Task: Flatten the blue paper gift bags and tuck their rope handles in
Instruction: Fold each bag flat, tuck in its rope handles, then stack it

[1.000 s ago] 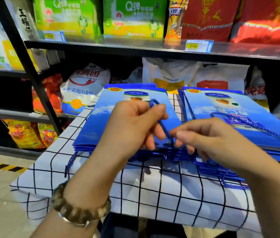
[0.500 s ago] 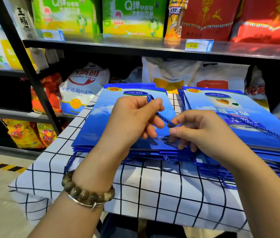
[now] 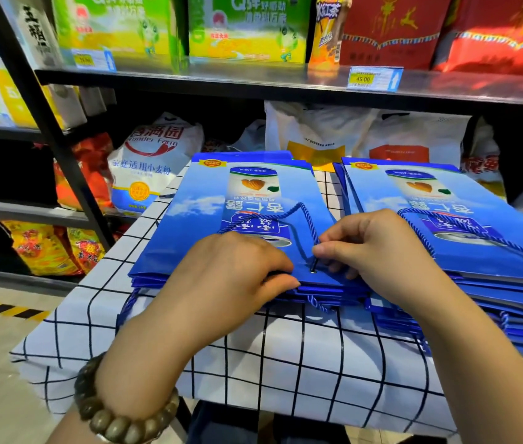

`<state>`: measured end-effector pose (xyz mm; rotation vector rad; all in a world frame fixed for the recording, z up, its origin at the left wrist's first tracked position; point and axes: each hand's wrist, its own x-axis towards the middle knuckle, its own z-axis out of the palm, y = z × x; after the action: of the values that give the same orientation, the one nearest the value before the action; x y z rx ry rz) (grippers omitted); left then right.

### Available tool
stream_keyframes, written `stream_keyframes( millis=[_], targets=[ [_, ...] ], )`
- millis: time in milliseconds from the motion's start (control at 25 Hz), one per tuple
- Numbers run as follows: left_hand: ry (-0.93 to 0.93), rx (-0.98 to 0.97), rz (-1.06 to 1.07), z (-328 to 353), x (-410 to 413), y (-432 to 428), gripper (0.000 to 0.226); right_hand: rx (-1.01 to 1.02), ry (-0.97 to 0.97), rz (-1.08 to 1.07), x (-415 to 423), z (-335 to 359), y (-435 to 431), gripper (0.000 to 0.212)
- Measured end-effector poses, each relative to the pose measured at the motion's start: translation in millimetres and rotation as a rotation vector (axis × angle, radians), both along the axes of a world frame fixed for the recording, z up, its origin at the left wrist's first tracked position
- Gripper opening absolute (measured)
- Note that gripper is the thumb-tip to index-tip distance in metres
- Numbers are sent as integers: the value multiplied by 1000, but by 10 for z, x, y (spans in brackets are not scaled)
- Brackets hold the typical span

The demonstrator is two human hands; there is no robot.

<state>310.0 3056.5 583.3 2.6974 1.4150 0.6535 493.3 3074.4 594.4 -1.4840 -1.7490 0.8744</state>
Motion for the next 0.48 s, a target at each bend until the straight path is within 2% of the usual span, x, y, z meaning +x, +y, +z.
stream_keyframes(
  millis=[160, 240, 360, 480],
  targets=[
    [-31, 209, -117, -67, 15, -50, 13, 24, -74, 12, 2, -3, 7, 15],
    [0, 274, -149, -104, 12, -33, 15, 41, -176, 38, -9, 5, 6, 19],
    [17, 325, -83, -167, -6, 10, 17, 9, -316, 132, 6, 38, -24, 26],
    [-31, 314, 25, -211, 30, -2, 15, -30, -342, 243, 17, 55, -69, 12]
  ],
)
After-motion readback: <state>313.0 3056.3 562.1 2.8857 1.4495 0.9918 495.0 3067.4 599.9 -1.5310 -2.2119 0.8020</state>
